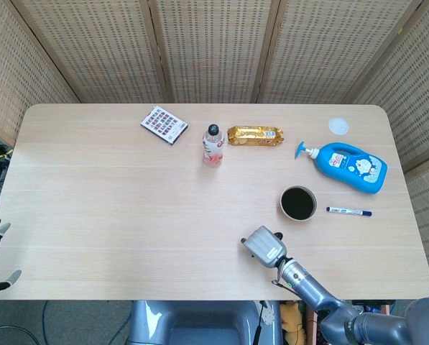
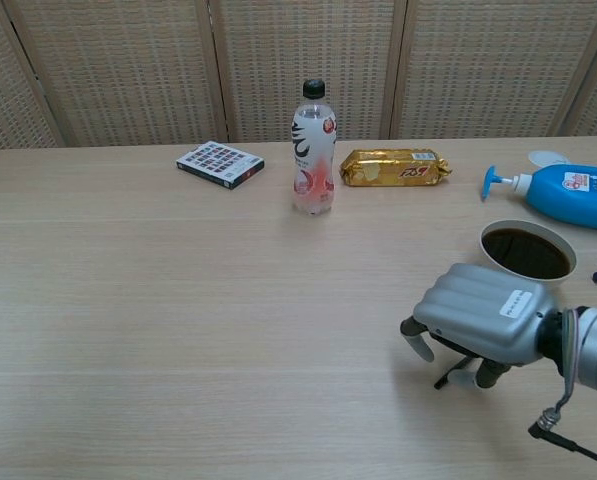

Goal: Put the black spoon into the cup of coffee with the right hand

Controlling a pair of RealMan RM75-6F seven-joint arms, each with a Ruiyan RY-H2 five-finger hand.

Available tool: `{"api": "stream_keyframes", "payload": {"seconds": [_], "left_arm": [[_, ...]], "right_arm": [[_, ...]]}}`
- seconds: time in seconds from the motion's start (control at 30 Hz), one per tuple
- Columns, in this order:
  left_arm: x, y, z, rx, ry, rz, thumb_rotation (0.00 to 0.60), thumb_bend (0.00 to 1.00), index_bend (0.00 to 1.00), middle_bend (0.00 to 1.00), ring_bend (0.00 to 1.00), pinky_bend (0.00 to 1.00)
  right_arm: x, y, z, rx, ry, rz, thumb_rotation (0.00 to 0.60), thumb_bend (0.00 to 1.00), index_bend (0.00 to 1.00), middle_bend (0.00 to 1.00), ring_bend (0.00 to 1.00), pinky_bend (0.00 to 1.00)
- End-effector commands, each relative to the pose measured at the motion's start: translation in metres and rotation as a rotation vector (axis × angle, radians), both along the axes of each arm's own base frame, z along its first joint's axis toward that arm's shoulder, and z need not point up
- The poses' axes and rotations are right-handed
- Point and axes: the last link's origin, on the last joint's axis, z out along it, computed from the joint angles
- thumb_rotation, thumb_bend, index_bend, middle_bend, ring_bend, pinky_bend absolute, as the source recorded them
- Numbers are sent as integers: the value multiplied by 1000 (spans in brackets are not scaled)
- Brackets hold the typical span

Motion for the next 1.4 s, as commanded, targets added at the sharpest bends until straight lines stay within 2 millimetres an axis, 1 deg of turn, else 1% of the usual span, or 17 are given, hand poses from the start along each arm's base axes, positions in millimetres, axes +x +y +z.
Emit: {"api": "stream_keyframes", "payload": {"seconds": [0.03, 0.87, 1.1, 1.4], "left_arm": [[0, 0, 0, 0, -1, 2, 600, 225, 0, 0, 0, 0], [-6, -1, -3, -10, -4, 21, 600, 226, 0, 0, 0, 0], [-6, -1, -2, -8, -4, 21, 600, 225, 0, 0, 0, 0], [-7, -3, -1, -3, -6, 24, 600, 226, 0, 0, 0, 0]], "right_arm": [[-1, 1, -1, 5, 10, 4, 600, 456, 547, 877, 924, 933], [-9, 3, -10, 31, 68, -8, 600, 458, 564, 879, 925, 933], [-9, 4, -11, 34, 67, -9, 600, 459, 569, 880, 926, 933], [-10, 5, -10, 40, 69, -17, 600, 514, 606, 890, 930, 936]]}}
